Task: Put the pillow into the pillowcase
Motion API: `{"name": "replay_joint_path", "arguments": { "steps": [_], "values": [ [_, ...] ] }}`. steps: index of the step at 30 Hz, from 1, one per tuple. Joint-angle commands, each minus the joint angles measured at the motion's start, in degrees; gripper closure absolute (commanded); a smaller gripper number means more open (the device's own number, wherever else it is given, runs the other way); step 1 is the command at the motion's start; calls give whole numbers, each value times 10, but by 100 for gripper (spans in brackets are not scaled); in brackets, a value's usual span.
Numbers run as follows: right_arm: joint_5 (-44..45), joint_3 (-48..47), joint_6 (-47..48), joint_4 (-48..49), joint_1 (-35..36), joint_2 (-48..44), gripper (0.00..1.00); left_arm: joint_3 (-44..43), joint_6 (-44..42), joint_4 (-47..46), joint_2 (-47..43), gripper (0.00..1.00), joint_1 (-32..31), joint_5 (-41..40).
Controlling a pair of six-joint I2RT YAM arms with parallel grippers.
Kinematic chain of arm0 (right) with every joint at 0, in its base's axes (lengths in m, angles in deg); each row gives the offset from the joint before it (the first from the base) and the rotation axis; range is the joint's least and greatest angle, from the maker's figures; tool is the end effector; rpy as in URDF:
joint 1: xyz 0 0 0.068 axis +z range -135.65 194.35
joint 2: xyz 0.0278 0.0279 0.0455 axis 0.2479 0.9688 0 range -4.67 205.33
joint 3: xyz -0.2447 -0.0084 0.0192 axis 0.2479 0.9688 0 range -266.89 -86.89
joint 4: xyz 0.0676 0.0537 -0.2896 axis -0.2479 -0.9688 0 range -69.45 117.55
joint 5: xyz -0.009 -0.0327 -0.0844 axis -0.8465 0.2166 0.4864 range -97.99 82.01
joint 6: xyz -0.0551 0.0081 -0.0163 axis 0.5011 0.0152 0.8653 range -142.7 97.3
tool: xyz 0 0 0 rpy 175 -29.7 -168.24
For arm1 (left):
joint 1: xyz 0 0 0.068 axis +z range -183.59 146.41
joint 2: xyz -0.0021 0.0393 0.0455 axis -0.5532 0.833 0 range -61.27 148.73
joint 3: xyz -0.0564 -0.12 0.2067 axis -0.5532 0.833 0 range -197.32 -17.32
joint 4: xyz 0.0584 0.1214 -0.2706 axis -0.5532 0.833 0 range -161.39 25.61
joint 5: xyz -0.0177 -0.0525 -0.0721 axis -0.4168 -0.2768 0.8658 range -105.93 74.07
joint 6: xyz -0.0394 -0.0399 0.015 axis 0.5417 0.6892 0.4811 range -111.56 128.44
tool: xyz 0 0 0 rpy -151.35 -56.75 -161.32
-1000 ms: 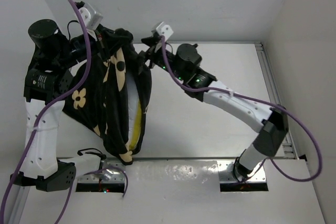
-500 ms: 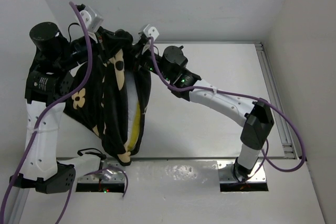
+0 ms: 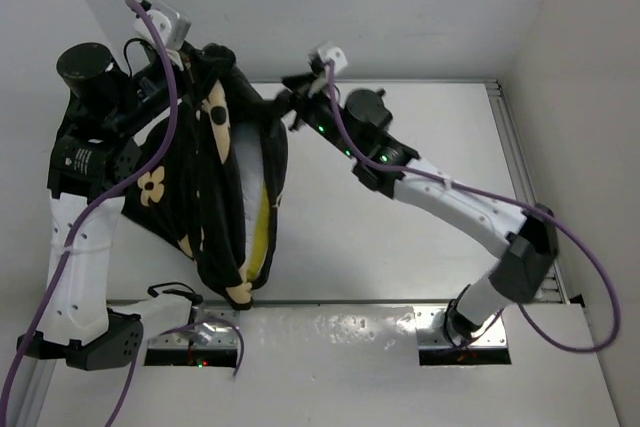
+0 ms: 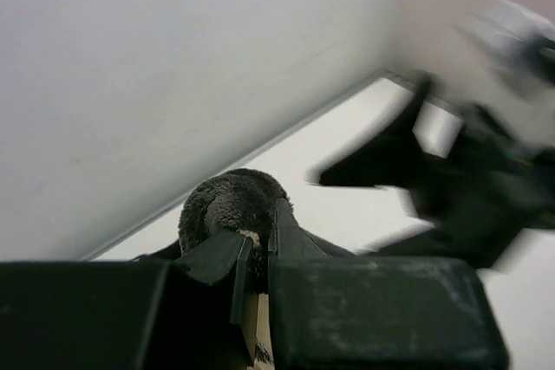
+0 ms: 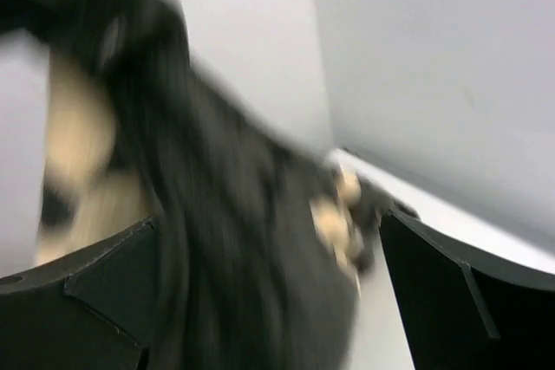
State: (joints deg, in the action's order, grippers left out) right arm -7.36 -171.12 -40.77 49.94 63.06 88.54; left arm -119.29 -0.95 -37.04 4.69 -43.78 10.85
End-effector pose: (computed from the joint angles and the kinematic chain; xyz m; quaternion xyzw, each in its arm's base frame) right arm 0.2905 0.3300 0.3901 -0.1596 0.5987 0.4290 0.6573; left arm 0.2258 -0.0597 0.5500 0.2789 0.6397 -0.1663 0.6967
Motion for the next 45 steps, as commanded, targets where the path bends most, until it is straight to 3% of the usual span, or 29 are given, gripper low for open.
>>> {"name": "replay_joint_path", "arguments": {
  "steps": [1, 4, 6, 7, 10, 11, 12, 13, 14, 15, 17, 18, 22, 29, 35, 38, 40, 42, 45],
  "values": [
    [77, 135, -28, -19, -2, -100, 1, -44, -2, -119, 6, 100, 8, -156],
    [110, 286, -56, 51, 0, -202, 1, -58, 2, -149, 27, 100, 11, -211],
    [126, 329, -79, 20, 9, -242, 2, -79, -2, -169, 49, 100, 11, -255],
    [120, 333, -83, 2, 13, -245, 9, -88, -3, -176, 57, 100, 15, -265],
    [104, 324, -84, -75, 53, -223, 89, -120, -10, -184, 86, 100, 19, -283],
    [106, 317, -85, -82, 78, -199, 90, -129, -11, -186, 88, 100, 20, -281],
    [106, 313, -84, -83, 88, -188, 86, -133, -11, -189, 91, 100, 20, -280],
    [104, 312, -86, -75, 99, -176, 61, -138, -11, -191, 92, 100, 22, -280],
    [96, 310, -91, -69, 117, -156, 48, -144, -12, -191, 95, 100, 24, -281],
    [72, 308, -98, -63, 122, -149, 25, -146, -16, -192, 95, 100, 25, -281],
    [60, 304, -121, -59, 136, -138, 7, -147, -23, -196, 95, 100, 26, -285],
    [46, 303, -128, -60, 140, -134, 3, -147, -25, -196, 95, 100, 28, -285],
    [18, 319, -148, -67, 159, -155, 1, -147, -32, -197, 95, 100, 31, -289],
    [45, 347, -129, -72, 198, -215, 2, -151, -36, -198, 107, 100, 34, -289],
    [91, 306, -164, -120, 228, -190, 16, -163, -47, -203, 114, 100, 35, -291],
    [100, 268, -223, -166, 227, -144, 31, -170, -49, -205, 120, 100, 38, -292],
    [104, 246, -241, -164, 226, -129, 25, -172, -47, -205, 121, 100, 38, -292],
    [118, 224, -249, -181, 227, -108, 8, -174, -47, -206, 119, 100, 38, -292],
    [120, 161, -260, -201, 226, -62, 1, -176, -47, -207, 118, 100, 40, -291]
  ]
}}
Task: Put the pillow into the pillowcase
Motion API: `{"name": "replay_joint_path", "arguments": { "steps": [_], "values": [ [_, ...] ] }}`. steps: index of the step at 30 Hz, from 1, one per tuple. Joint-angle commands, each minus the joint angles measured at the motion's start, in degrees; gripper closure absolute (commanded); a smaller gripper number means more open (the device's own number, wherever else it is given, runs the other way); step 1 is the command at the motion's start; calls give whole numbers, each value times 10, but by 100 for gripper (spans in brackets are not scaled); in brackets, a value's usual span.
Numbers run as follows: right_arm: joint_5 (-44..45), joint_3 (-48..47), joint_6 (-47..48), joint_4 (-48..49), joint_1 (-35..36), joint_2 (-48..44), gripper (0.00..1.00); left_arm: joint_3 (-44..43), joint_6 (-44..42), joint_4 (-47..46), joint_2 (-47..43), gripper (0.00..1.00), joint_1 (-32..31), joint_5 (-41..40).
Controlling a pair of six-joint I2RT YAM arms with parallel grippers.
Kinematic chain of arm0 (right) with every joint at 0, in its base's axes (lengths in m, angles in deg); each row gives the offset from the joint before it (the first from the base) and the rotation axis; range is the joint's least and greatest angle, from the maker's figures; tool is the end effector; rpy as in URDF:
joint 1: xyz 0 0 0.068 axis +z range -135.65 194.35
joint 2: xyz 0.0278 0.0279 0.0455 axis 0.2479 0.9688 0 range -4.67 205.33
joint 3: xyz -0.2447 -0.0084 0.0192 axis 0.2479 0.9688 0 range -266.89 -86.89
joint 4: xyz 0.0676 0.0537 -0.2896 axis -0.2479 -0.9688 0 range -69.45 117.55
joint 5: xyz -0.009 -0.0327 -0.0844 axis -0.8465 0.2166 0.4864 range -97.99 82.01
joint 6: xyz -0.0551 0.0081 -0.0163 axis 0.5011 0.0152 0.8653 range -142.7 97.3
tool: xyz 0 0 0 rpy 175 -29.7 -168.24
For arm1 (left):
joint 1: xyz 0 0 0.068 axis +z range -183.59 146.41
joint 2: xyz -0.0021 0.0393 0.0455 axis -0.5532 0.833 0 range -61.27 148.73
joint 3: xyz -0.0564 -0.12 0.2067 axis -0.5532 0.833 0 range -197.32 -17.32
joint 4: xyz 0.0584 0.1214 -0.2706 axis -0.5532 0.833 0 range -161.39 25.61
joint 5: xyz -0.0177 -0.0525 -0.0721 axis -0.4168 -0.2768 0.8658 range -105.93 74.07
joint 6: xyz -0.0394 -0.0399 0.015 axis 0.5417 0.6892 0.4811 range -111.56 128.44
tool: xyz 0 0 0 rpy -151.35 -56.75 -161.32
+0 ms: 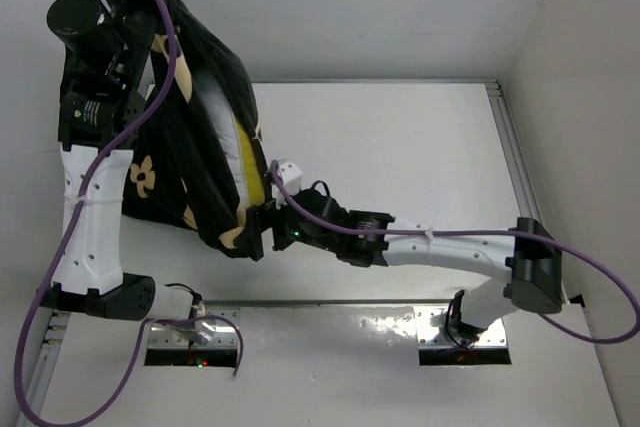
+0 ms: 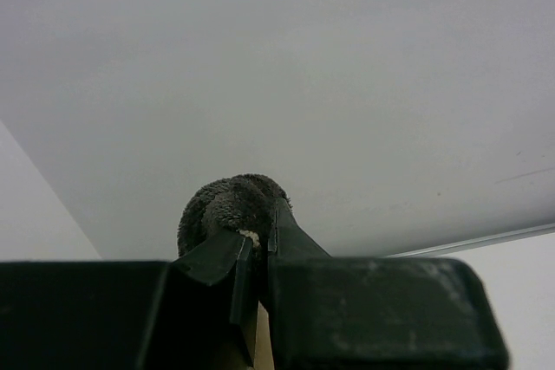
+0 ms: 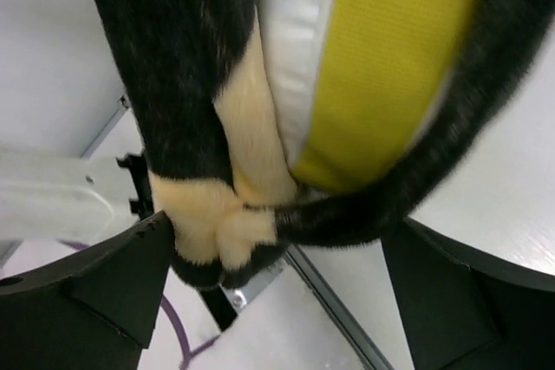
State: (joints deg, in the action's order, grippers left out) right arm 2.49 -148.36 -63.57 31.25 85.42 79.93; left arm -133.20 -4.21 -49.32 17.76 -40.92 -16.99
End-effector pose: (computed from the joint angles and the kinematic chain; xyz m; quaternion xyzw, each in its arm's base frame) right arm 0.1353 0.3709 0.2521 -0.1608 0.7985 0.4350 0.3838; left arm 0.2793 -0.0352 0.5953 0.0986 0.6022 0.0424 0.7911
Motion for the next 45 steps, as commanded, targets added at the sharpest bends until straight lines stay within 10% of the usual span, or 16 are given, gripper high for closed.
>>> {"name": "replay_joint_path", "arguments": {
  "steps": [1, 4, 9, 13, 18, 21, 24, 25, 27, 37, 45],
  "values": [
    [17, -80, -36, -15, 1, 38, 1, -38, -12, -84, -12, 100, 11, -12],
    [1, -134, -56, -34, -7, 97, 8, -40, -8, -84, -13, 100, 13, -12],
    [-53, -143, -133, -48, -40, 132, 47, -41, -9, -88, -23, 100, 17, -13],
    [-72, -96, -141, -16, -44, 101, 12, -39, -25, -95, -28, 100, 25, -24],
    [-93, -86, -110, 33, -33, 98, 2, -44, -28, -104, -25, 100, 30, -28],
    [-103, -114, -95, 29, -28, 121, 16, -46, -25, -102, -21, 100, 34, -26],
    [-103, -105, -106, 58, -31, 134, 55, -45, -16, -101, -20, 100, 41, -26],
    [-103, -97, -113, 81, -33, 134, 83, -45, -14, -101, -21, 100, 40, -26],
    [-103, -80, -133, 87, -47, 126, 100, -44, -18, -101, -24, 100, 43, -25],
    [5, -63, 5, -30, -262, -48, 100, 63, -20, -77, -62, 100, 50, -25],
    [10, -464, 99, -58, -479, -26, 100, 9, 51, 1, 9, 100, 72, 1]
  ]
}}
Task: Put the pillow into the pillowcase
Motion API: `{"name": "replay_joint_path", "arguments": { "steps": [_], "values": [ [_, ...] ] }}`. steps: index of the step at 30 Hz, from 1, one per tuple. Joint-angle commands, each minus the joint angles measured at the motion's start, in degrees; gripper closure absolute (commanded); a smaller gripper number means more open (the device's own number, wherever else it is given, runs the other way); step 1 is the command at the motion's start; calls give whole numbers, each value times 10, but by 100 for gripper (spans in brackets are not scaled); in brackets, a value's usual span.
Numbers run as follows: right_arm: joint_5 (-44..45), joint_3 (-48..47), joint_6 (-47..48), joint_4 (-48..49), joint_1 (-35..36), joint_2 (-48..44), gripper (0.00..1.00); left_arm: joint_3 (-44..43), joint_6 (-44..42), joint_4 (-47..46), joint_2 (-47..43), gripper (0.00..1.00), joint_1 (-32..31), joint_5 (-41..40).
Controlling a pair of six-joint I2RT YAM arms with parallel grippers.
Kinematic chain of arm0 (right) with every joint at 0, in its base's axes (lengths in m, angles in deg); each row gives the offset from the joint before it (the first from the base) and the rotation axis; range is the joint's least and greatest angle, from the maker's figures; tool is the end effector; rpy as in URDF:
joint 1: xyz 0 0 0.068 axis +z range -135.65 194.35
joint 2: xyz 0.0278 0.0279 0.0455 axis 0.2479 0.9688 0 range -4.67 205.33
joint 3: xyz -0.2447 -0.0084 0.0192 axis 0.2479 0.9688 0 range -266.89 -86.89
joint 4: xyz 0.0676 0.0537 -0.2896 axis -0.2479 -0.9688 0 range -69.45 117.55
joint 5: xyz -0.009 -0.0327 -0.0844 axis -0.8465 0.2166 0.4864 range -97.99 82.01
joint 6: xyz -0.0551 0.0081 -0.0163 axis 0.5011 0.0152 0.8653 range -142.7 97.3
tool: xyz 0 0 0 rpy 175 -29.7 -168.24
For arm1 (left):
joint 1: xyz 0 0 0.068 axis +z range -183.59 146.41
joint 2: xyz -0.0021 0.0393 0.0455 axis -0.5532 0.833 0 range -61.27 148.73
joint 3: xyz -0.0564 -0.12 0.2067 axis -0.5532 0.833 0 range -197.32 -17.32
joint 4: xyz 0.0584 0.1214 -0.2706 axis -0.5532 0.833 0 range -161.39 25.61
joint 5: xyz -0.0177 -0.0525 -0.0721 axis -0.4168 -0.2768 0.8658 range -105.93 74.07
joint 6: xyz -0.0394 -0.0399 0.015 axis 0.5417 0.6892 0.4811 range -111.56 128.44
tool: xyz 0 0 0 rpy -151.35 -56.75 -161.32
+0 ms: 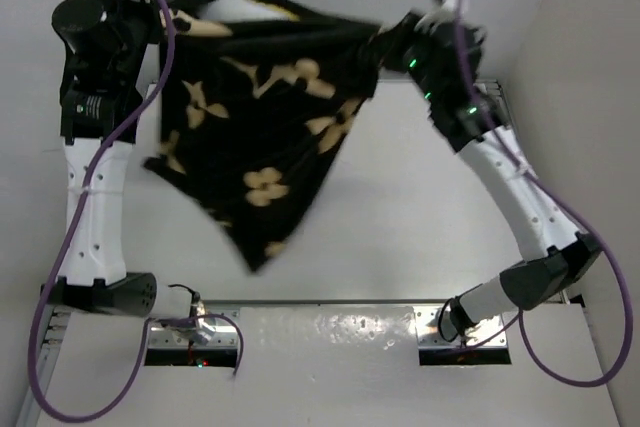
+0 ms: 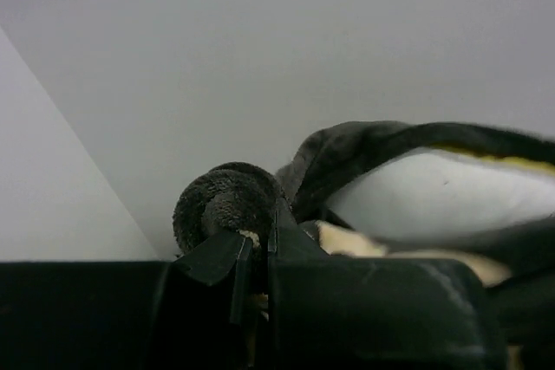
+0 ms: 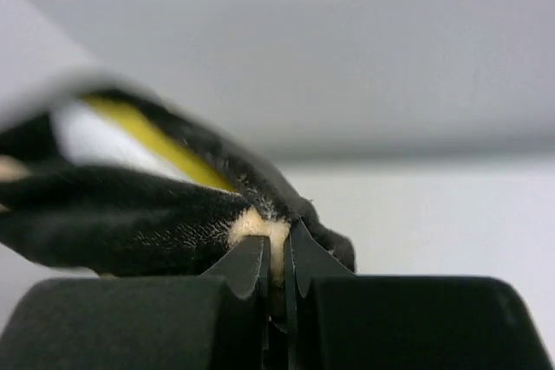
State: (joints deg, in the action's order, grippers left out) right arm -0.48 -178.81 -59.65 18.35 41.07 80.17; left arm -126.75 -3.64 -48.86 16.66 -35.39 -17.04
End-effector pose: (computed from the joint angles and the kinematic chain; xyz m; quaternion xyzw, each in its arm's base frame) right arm 0.3530 0.1716 0.4392 0.1093 0.7116 0.3251 0.6132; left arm 0.2991 -0.0086 0.5638 0.0712 0.6457 0.0743 0.7566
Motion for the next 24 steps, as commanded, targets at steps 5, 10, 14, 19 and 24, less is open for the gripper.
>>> {"name": "replay_joint_path", "arguments": {
  "steps": [5, 10, 14, 19, 24],
  "values": [
    [9, -362, 104, 71, -56, -4, 100, -244, 115, -110, 39, 100, 87, 89],
    [-12, -93, 102, 145, -59, -166, 100, -161, 96, -108, -35, 100, 90, 185],
    [11, -51, 120, 116, -65, -211, 100, -78, 83, -93, -65, 100, 93, 185],
    [4, -138, 144, 74, -65, -181, 100, -145, 101, -82, -35, 100, 96, 180],
    [15, -140, 167, 63, -66, -176, 100, -128, 99, -89, -39, 100, 98, 192]
  ]
}}
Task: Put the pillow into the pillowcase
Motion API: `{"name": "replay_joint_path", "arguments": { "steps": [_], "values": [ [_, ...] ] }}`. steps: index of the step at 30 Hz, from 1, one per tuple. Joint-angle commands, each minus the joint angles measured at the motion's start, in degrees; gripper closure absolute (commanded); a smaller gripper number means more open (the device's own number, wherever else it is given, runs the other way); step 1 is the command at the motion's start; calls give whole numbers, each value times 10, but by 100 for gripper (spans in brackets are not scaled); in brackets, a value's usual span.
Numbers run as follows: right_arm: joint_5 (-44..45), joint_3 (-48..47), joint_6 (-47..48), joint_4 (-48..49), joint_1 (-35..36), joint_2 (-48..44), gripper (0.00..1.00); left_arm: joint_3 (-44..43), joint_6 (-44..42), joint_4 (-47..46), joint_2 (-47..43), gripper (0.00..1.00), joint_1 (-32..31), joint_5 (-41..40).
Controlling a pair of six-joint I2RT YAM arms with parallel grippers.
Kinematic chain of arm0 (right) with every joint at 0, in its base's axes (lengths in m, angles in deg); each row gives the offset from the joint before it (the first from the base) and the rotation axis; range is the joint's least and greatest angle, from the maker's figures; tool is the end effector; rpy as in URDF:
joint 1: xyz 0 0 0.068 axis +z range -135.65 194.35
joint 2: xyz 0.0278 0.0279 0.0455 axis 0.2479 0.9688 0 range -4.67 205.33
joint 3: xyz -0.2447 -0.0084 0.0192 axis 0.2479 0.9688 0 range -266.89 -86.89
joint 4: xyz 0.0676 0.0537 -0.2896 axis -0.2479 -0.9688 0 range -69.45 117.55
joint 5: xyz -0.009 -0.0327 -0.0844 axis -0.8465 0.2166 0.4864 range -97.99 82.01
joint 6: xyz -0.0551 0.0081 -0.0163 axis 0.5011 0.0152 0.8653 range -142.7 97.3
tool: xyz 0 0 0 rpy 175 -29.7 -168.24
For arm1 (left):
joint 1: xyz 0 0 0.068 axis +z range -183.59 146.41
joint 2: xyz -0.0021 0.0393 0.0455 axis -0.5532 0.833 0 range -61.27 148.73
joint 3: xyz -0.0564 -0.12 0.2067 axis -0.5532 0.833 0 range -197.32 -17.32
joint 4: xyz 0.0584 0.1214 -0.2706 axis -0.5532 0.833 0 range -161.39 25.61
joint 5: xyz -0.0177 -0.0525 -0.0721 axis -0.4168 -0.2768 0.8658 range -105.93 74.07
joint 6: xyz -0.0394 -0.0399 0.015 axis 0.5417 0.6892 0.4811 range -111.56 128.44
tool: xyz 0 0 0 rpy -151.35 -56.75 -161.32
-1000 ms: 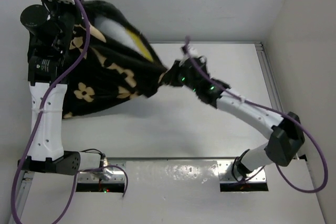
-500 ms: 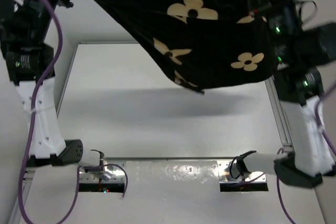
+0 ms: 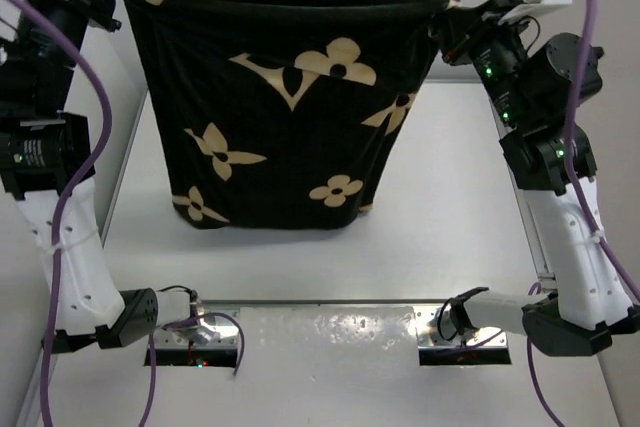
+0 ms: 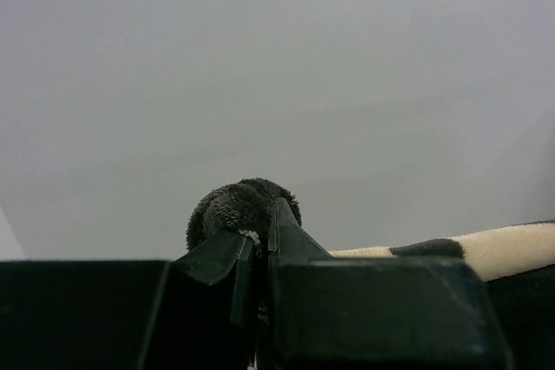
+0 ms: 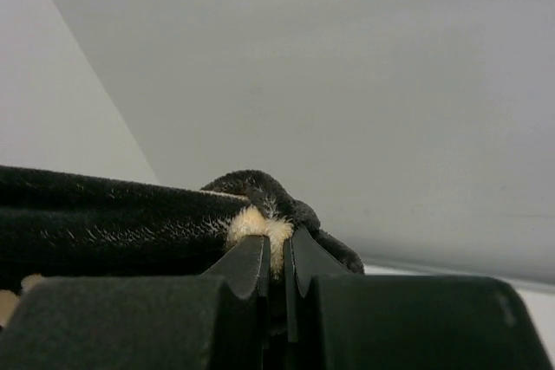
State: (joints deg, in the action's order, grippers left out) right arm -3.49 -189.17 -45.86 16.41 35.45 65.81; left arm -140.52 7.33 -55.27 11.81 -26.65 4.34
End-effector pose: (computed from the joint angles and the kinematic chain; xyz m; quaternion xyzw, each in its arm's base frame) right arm 0.2461 0.0914 0.5794 0.0425 0.5677 0.2888 0.7698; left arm 0.1841 0.0079 0.6619 0.1317 0.4694 -0.0214 0.8728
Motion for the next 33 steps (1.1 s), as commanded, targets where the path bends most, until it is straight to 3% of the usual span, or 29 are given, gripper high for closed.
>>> {"name": "replay_joint_path", "arguments": {
  "steps": [1, 9, 13, 15, 19, 20, 23, 25, 27, 28, 31, 33],
  "values": [
    [46, -32, 29, 84, -10, -34, 100, 18, -14, -24, 8, 100, 12, -28],
    [47, -1, 34, 105, -11, -11, 100, 40, -24, -28, 29, 100, 19, -30],
    [40, 7, 18, 97, -38, 66, 100, 109, -41, -24, 57, 100, 6, -59],
    [9, -14, -40, 105, -73, 104, 100, 113, -44, -24, 95, 100, 2, -78],
    [-16, -133, -168, 135, -134, 233, 100, -2, -58, 21, 253, 100, -15, -126],
    [-21, -235, -223, 119, -156, 297, 100, -106, -49, 34, 287, 100, -4, -144],
    [-39, -421, -303, 128, -185, 394, 100, -284, 48, 40, 379, 100, 25, -142],
    [-36, -411, -329, 197, -206, 376, 100, -251, 84, -65, 330, 100, 50, -128],
    [-34, -303, -329, 241, -236, 292, 100, -130, 73, -150, 265, 100, 63, -131],
    [-42, -277, -322, 259, -247, 263, 100, -110, 64, -213, 219, 100, 64, -131],
    [-103, -218, -304, 257, -281, 178, 100, -122, 35, -204, 176, 100, 74, -69],
    [-131, -132, -305, 265, -294, 107, 100, -84, 15, -178, 136, 100, 74, 19]
  ]
}}
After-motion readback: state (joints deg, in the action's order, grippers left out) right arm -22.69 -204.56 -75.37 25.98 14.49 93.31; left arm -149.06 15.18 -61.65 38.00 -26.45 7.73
